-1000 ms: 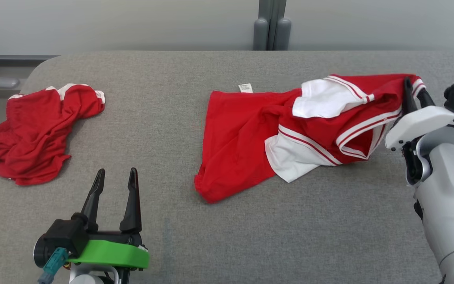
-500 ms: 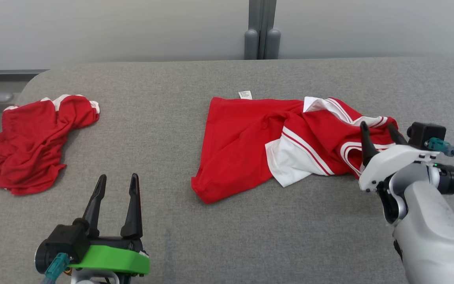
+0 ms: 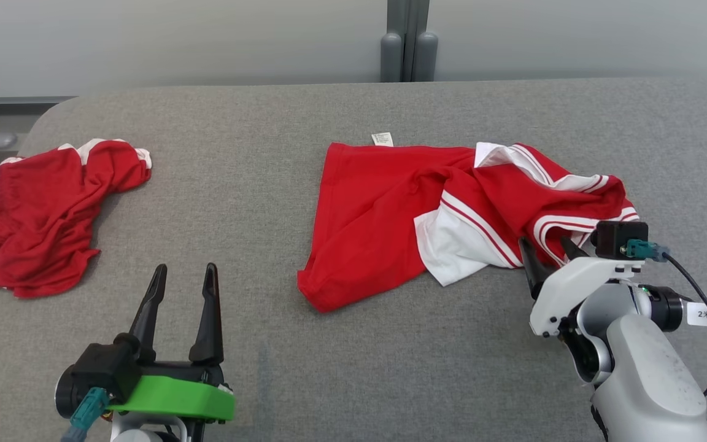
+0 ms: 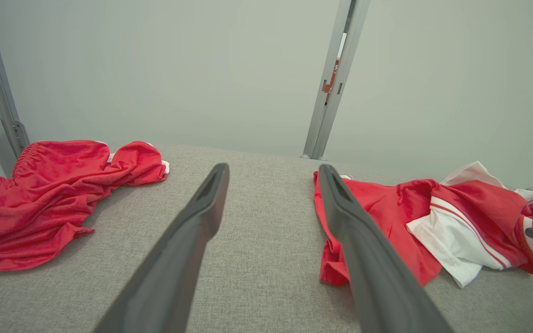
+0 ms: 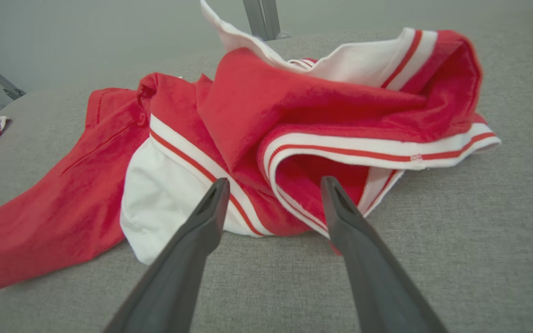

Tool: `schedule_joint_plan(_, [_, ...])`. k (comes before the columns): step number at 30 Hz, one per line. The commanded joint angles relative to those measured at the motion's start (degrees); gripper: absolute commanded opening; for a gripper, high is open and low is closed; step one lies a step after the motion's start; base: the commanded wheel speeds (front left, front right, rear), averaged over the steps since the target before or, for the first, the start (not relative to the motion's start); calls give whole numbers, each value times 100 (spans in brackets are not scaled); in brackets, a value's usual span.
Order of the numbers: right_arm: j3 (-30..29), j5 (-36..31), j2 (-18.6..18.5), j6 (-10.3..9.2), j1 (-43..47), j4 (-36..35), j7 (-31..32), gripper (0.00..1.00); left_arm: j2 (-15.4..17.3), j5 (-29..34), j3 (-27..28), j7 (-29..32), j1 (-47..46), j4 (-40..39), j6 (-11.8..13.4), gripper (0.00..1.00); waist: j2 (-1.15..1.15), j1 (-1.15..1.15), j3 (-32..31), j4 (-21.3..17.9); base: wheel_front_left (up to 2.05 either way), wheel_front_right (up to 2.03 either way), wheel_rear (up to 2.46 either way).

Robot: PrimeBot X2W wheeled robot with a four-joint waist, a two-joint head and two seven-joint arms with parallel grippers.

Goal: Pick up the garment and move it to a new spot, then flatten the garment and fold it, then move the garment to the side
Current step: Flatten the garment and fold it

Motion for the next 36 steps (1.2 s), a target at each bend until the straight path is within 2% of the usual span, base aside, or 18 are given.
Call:
schedule_joint_plan(1, [-10,13,6,-6,-131,47,24,100,8,6,8,-3,-87,8,9,100,0,0,55,50,0,0,0])
schedule_joint_plan(5, [-85,-64,18,-6,-323,315,-7,100,8,-5,-27,-3,-126,-5,27,100,0,0,115,147,0,0,0])
schedule_joint_plan(6, [-112,-98,19,-6,-369,372,-47,89,8,-6,-25,-3,-130,-8,32,100,0,0,122,167,0,0,0])
schedule_joint_plan(7, [-155,-140,20,-6,-420,419,-127,25,8,-6,-12,-3,-142,1,29,100,0,0,131,189,0,0,0])
schedule_joint_plan(8, [-180,-190,21,-6,-436,473,-158,0,8,-1,-4,-3,-153,10,27,100,0,0,135,208,0,0,0])
schedule_joint_plan(12, [-361,-353,11,-6,-461,493,-330,0,8,22,49,-3,-153,29,16,100,0,0,121,265,0,0,0])
schedule_joint_plan(16, [-280,-252,31,-6,-368,-12,-449,0,8,42,96,-3,-44,-16,20,100,0,0,80,250,0,0,0])
schedule_joint_plan(19, [-209,-16,33,-6,-188,-765,-387,0,7,61,144,-3,8,-43,40,100,0,0,45,185,0,0,0])
schedule_joint_plan(21, [-138,-92,-62,-5,-33,-1378,-316,0,7,69,147,-3,11,-58,41,100,0,0,30,141,0,0,0])
schedule_joint_plan(28, [-575,17,3,-5,771,-3439,320,0,8,87,118,-3,13,-64,30,100,0,0,-3,-8,0,0,0])
schedule_joint_plan(31, [-878,-14,33,-5,1090,-4017,625,0,8,85,139,-3,1,-81,23,100,0,0,16,-56,0,0,0])
schedule_joint_plan(33, [-1037,-54,47,-5,1203,-4079,812,0,9,85,148,-3,-25,-95,18,100,0,0,53,-81,0,0,0])
schedule_joint_plan(36, [-1179,25,59,-5,1129,-3745,939,0,9,91,130,-3,-97,-104,11,100,0,0,126,-93,0,0,0])
